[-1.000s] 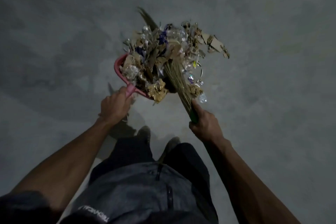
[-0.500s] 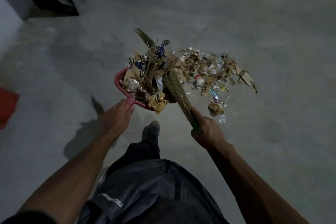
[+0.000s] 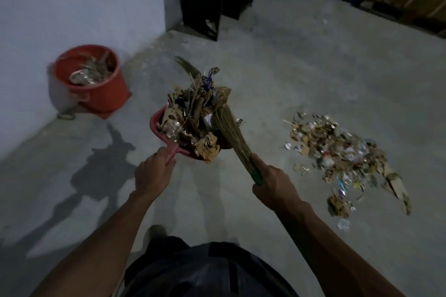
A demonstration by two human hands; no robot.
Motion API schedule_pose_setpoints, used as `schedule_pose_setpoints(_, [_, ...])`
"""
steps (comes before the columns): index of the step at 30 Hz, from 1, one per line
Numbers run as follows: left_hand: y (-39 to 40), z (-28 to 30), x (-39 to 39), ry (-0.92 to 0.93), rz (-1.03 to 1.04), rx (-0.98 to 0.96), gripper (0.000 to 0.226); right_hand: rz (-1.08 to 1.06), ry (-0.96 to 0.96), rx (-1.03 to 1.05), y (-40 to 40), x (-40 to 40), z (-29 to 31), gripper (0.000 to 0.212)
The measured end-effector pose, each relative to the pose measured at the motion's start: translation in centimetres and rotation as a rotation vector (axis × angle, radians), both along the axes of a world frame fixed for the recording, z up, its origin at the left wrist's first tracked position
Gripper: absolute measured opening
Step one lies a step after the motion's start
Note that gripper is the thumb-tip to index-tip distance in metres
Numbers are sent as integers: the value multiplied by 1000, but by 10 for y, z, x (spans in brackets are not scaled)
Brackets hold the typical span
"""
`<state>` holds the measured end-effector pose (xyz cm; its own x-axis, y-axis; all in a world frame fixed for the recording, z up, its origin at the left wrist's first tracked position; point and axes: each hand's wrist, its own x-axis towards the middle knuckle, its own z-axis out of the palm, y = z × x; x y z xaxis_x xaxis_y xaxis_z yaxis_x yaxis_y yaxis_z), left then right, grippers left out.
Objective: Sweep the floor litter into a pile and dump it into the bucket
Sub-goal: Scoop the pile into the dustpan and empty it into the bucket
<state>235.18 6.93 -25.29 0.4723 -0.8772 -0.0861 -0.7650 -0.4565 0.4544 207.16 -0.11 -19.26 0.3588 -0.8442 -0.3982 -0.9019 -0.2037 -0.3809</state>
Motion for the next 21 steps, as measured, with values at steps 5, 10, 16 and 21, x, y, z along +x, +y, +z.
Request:
schedule_pose_setpoints(5, [19, 2, 97, -10, 83, -4, 29, 79, 12, -1, 1, 105, -5, 83])
schedule_pose_setpoints(10, [21, 4, 199, -13, 99, 6, 27, 109, 7, -17, -4, 208, -8, 83])
schedule_pose_setpoints(16, [7, 11, 291, -29, 154, 8, 29, 147, -4, -18, -30, 304, -3, 84])
schedule_pose_setpoints(21, [-22, 5, 357, -17, 211, 14, 30, 210, 1, -32, -75, 379, -4, 84])
